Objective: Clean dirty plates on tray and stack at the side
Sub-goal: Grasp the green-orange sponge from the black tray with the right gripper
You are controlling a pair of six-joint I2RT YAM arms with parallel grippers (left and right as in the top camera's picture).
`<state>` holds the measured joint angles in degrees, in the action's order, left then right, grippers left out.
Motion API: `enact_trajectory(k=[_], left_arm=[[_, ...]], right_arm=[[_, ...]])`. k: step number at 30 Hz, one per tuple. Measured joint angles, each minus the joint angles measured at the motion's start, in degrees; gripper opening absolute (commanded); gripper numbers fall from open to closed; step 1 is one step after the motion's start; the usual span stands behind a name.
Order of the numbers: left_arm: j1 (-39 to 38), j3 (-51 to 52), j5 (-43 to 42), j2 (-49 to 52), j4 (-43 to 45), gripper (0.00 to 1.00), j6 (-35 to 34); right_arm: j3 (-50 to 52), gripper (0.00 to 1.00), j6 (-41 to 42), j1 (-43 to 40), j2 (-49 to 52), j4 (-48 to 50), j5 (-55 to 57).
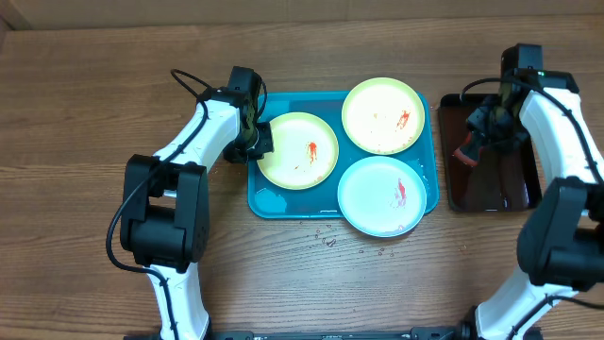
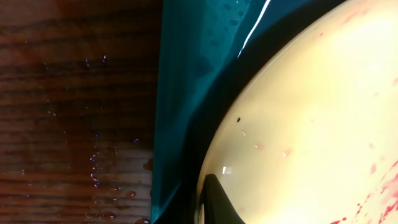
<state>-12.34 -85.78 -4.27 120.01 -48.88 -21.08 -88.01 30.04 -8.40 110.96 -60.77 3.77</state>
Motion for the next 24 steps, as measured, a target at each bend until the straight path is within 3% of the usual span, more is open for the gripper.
enact_trajectory(k=[11,20,24], left_arm=[[0.0,0.0,0.0,0.0,0.02,0.04,0.0],[0.0,0.0,-0.02,0.0,0.02,0.04,0.0],[0.0,0.0,-0.02,0.0,0.02,0.04,0.0]], right_arm=[[0.0,0.32,-5.2,-0.46,8.37,4.37,-0.48],[0.0,0.27,-10.14,-0.48,9.64,7.43,0.44],[0.02,0.16,-12.33,-0.46,9.64,8.46,1.03]])
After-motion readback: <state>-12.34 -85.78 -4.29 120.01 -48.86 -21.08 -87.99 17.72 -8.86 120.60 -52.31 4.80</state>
